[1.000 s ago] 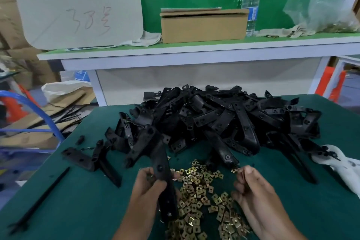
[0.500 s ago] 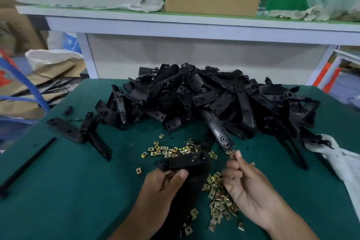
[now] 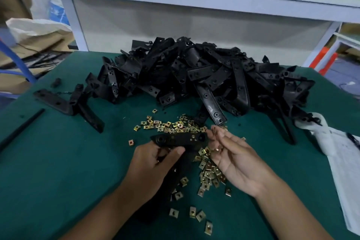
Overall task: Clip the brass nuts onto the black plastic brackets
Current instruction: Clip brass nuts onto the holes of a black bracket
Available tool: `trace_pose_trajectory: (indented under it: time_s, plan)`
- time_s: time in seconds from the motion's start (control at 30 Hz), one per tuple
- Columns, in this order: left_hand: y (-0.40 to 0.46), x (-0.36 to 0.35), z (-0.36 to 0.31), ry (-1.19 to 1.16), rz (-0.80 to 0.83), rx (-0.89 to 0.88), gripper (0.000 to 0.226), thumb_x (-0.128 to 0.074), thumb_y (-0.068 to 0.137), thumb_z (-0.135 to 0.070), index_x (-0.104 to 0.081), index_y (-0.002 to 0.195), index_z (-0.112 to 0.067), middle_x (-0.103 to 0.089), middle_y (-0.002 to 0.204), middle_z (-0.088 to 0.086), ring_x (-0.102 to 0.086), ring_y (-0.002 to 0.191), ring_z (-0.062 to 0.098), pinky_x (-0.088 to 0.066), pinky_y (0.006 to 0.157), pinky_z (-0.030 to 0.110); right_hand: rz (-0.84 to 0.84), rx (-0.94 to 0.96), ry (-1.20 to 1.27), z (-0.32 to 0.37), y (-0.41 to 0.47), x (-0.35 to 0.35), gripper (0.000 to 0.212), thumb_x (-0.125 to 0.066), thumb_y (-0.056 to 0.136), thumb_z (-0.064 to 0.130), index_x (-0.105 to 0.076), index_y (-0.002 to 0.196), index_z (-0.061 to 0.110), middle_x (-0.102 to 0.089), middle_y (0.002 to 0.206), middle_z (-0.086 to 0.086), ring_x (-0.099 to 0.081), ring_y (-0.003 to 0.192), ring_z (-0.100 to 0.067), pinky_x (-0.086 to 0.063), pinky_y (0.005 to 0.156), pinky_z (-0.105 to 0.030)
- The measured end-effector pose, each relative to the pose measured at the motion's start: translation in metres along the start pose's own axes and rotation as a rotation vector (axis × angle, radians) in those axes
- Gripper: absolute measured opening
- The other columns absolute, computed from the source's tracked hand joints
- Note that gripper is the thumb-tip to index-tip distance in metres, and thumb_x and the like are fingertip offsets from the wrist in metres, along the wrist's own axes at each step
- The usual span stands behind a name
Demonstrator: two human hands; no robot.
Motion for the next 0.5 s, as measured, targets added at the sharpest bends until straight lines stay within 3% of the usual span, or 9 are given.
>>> trace_pose_trajectory:
  time_s: [0.1, 0.17, 0.23, 0.3, 0.4, 0.5]
  plan:
    - [0.001, -0.003, -0.002, -0.02, 0.041, -0.016, 0.024, -0.063, 0.085, -0.058, -0.071, 0.107, -0.053, -0.078, 0.089, -0.011, -0.075, 0.083, 0.008, -0.062, 0.072, 0.039, 0.017, 0.013, -0.059, 0.0, -0.001, -0.004, 0.019, -0.059, 0.092, 0.01, -0.077, 0.091, 0.013, -0.068, 0.092, -0.006, -0.056, 0.066, -0.008, -0.047, 0.05, -0.019]
    - [0.0, -0.005, -0.011, -0.019, 0.072, -0.059, 0.02, -0.062, 0.087, -0.054, -0.07, 0.105, -0.057, -0.075, 0.08, -0.022, -0.07, 0.073, -0.004, -0.055, 0.06, 0.015, -0.004, 0.027, -0.078, 0.001, -0.001, -0.003, 0.013, -0.06, 0.09, 0.011, -0.07, 0.099, 0.01, -0.068, 0.095, -0.008, -0.055, 0.065, -0.008, -0.045, 0.049, -0.019]
    - [-0.001, -0.006, -0.018, -0.007, 0.09, -0.082, 0.019, -0.062, 0.087, -0.053, -0.068, 0.102, -0.061, -0.07, 0.072, -0.029, -0.065, 0.065, -0.011, -0.043, 0.055, 0.003, -0.023, 0.053, -0.122, 0.001, -0.002, -0.001, 0.016, -0.062, 0.088, 0.013, -0.064, 0.104, 0.007, -0.065, 0.093, -0.008, -0.051, 0.062, -0.007, -0.043, 0.048, -0.019]
    - [-0.002, -0.008, -0.018, 0.019, 0.111, -0.083, 0.018, -0.061, 0.085, -0.058, -0.066, 0.1, -0.066, -0.071, 0.076, -0.029, -0.066, 0.067, -0.011, -0.042, 0.054, 0.002, -0.035, 0.087, -0.187, 0.003, -0.002, -0.001, 0.019, -0.064, 0.087, 0.015, -0.065, 0.105, 0.007, -0.058, 0.088, -0.004, -0.045, 0.061, -0.007, -0.039, 0.048, -0.019]
    - [-0.003, -0.01, -0.014, 0.059, 0.134, -0.095, 0.015, -0.061, 0.082, -0.065, -0.066, 0.096, -0.065, -0.062, 0.058, -0.025, -0.054, 0.049, -0.006, -0.035, 0.046, 0.008, -0.031, 0.13, -0.288, 0.007, -0.004, -0.004, 0.02, -0.068, 0.083, 0.018, -0.073, 0.101, 0.014, -0.059, 0.082, 0.001, -0.041, 0.061, -0.006, -0.036, 0.052, -0.021]
    - [-0.005, -0.014, -0.019, 0.074, 0.167, -0.135, 0.011, -0.065, 0.084, -0.056, -0.068, 0.09, -0.064, -0.06, 0.059, -0.033, -0.053, 0.051, -0.014, -0.034, 0.047, 0.002, 0.006, 0.185, -0.455, 0.01, -0.009, -0.011, 0.01, -0.07, 0.082, 0.019, -0.075, 0.09, 0.02, -0.061, 0.076, 0.004, -0.043, 0.061, -0.007, -0.036, 0.055, -0.02]
Point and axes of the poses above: each hand's wrist, its own y-axis towards the middle knuckle, its own x-axis out of the back of the hand, z = x × y, the point moved 9 cm from there along y, towards the middle knuckle
